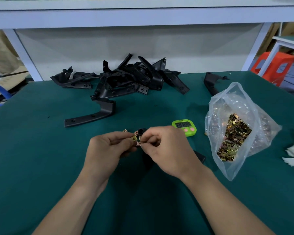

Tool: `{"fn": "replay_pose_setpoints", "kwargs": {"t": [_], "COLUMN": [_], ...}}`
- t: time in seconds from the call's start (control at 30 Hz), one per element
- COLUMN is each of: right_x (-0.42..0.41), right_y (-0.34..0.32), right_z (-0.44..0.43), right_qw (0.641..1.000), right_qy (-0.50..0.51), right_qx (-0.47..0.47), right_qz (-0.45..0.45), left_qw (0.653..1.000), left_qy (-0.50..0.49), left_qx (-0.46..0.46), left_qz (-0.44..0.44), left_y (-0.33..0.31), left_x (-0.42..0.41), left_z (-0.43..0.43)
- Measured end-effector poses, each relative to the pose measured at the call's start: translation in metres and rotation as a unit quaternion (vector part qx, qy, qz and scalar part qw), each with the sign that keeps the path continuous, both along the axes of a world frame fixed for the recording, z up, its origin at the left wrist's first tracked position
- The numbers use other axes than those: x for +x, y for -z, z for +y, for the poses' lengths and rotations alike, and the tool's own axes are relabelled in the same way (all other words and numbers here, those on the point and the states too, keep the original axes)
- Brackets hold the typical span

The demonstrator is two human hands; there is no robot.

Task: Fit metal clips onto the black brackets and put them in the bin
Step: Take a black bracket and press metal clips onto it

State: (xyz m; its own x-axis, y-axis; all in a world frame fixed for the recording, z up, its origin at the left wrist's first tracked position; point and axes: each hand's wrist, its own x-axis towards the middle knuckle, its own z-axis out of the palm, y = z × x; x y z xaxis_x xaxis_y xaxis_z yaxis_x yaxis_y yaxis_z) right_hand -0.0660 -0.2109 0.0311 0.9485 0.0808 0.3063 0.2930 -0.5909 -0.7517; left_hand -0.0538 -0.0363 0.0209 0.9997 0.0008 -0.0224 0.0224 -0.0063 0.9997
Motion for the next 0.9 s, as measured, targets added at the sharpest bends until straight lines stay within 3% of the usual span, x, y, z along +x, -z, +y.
{"fn": "replay_pose_setpoints", "kwargs": {"t": [0.13,0.23,0.3,0.37,0.43,0.57,0.63,0.8,0.9], "right_x": [0.002,0.004,0.004,0.005,0.006,0.005,0.004,0.002,0.005], "right_y": [-0.003,-0.004,-0.005,-0.005,-0.005,-0.005,-0.004,-0.006,-0.004], "right_z": [-0.003,-0.004,-0.005,-0.006,-0.006,-0.005,-0.005,-0.004,-0.011], "right_qw": [1.000,0.992,0.980,0.969,0.960,0.962,0.968,0.966,0.995], "right_qy": [0.014,0.008,0.005,-0.001,-0.005,-0.017,-0.019,-0.016,0.092], "right_qx": [0.023,0.113,0.176,0.223,0.250,0.246,0.227,0.232,0.034], "right_qz": [0.006,0.058,0.089,0.111,0.125,0.114,0.103,0.116,-0.022], "left_qw": [0.999,0.998,0.980,0.920,0.901,0.971,0.990,0.998,0.998], "left_qy": [-0.022,-0.050,-0.083,-0.094,-0.099,-0.032,0.003,-0.002,-0.030], "left_qx": [-0.030,0.010,0.180,0.376,0.415,0.191,0.067,-0.007,-0.062], "left_qz": [0.017,0.021,-0.016,-0.053,-0.083,-0.144,-0.121,-0.062,0.000], "left_y": [0.001,0.001,0.004,0.002,0.001,0.000,-0.002,0.000,0.000], "left_x": [0.001,0.003,0.004,0.000,-0.005,-0.011,-0.012,-0.010,-0.007], "left_z": [0.003,0.006,0.009,0.008,0.005,-0.005,-0.011,-0.012,-0.011]}}
